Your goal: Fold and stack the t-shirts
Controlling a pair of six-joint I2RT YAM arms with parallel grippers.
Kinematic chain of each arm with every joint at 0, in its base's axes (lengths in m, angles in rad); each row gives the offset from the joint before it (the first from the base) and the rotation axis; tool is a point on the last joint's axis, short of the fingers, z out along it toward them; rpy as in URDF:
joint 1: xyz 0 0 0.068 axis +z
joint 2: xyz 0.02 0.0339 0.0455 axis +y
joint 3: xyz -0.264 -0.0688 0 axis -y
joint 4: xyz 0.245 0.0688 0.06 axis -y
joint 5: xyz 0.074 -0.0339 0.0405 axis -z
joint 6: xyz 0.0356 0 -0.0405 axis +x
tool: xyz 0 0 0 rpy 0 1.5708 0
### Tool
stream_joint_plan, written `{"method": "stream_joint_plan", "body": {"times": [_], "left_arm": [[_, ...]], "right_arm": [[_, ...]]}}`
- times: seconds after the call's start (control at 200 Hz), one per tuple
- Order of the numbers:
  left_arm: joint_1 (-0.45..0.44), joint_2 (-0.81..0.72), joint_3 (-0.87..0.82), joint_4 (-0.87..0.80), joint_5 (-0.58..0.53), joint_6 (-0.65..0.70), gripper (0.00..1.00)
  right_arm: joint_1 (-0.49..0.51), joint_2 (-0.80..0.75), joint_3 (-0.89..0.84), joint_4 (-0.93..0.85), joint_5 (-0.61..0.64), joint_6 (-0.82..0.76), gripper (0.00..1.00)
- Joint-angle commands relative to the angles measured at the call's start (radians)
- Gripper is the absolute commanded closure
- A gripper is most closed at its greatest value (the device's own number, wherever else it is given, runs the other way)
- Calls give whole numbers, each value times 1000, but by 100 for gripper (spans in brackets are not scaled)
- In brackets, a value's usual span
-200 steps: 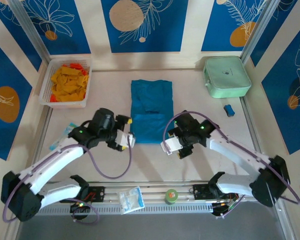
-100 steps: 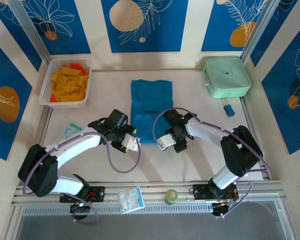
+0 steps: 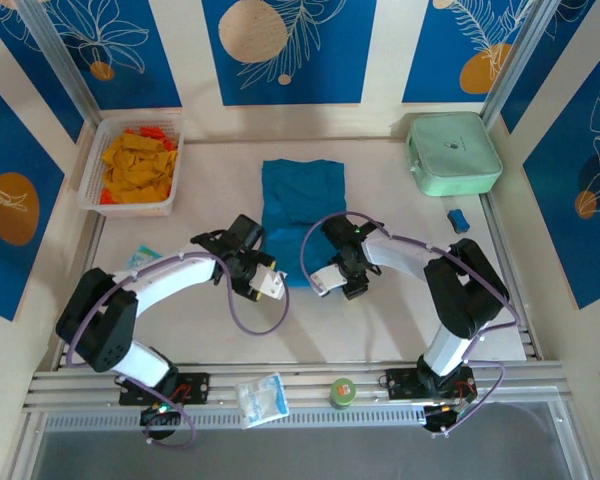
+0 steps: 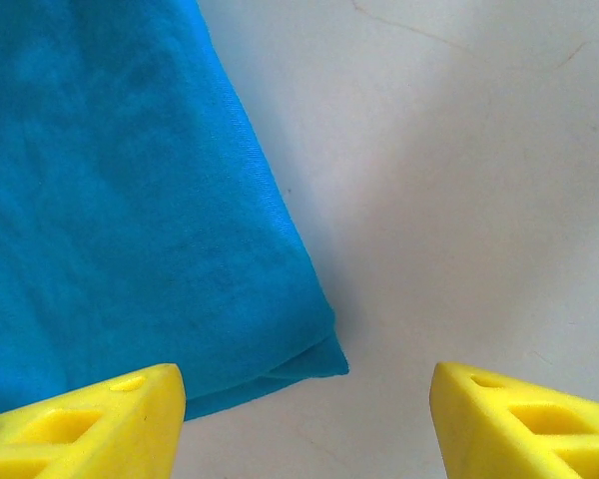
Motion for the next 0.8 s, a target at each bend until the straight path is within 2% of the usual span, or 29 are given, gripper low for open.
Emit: {"method": "stream_joint_plan", "body": {"times": [0.0,0.3,0.545,0.63,0.795], "left_arm": [[-15,28,16,-34,7,7,33],[-18,131,64,-30,-17,-3,33],[-17,233,132,-24,-51,-12,37],[-17,262,141,-17,-53,-16,39],[-17,321,155,7,-69,-34,51]], "right_arm": [[-6,8,11,-21,-13,-4,44],[-5,25,16,-31,-24,15,51],[3,29,9,-32,-28,21,54],[3,30,7,-30,-31,25,57],[5,48,12,-30,-35,41,64]]}}
